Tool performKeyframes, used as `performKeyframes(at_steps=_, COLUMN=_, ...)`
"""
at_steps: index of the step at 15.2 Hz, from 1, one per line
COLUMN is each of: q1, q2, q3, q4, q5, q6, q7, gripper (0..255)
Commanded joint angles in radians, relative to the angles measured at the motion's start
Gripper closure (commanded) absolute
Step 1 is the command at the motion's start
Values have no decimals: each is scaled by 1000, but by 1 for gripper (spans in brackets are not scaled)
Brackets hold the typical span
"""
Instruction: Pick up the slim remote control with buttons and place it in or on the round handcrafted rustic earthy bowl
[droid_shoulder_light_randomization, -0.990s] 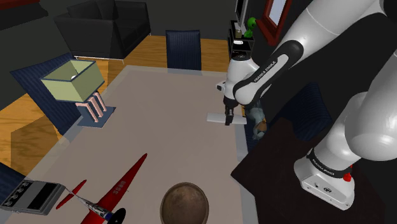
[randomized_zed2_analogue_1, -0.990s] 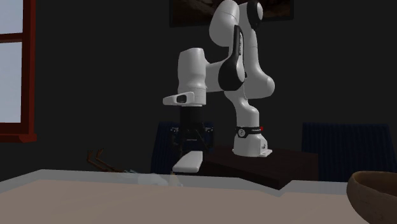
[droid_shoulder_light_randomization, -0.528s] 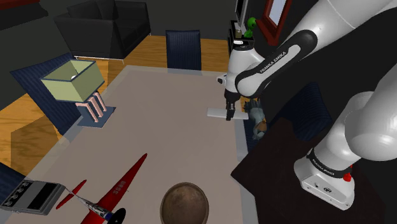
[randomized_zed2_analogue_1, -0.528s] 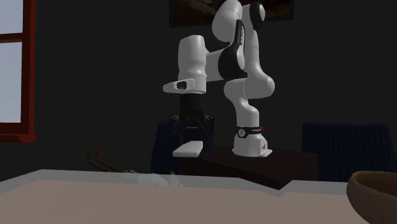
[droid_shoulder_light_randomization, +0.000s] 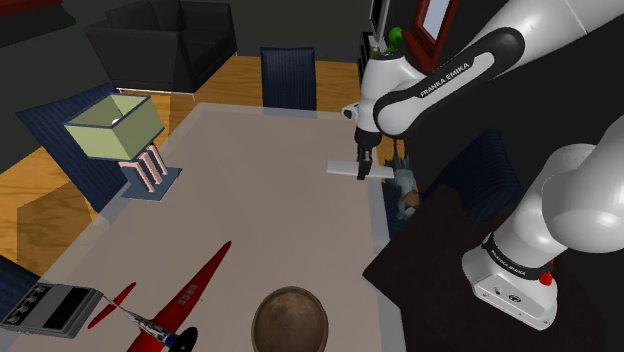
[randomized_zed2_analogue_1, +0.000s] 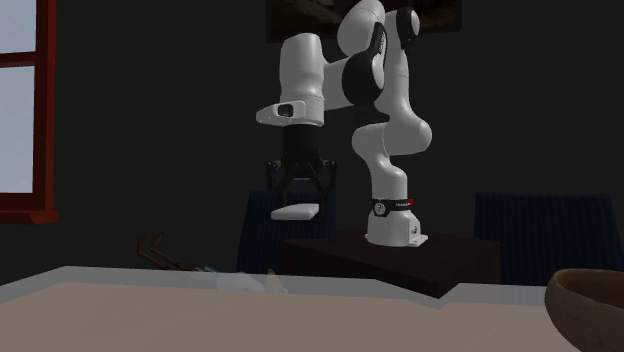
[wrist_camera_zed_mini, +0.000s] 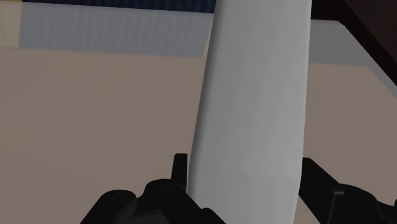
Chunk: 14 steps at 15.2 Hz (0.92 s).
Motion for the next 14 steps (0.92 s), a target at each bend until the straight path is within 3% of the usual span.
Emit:
performKeyframes(at_steps=1, q1=0, q2=-17, q3=0, q4=5, q5=-1, q6=-22, q7=1, gripper=255)
performKeyframes(at_steps=14, q1=175, q2=-27, q3=225, q4=-2, q5=44, q6=-21, q7=364, gripper=255)
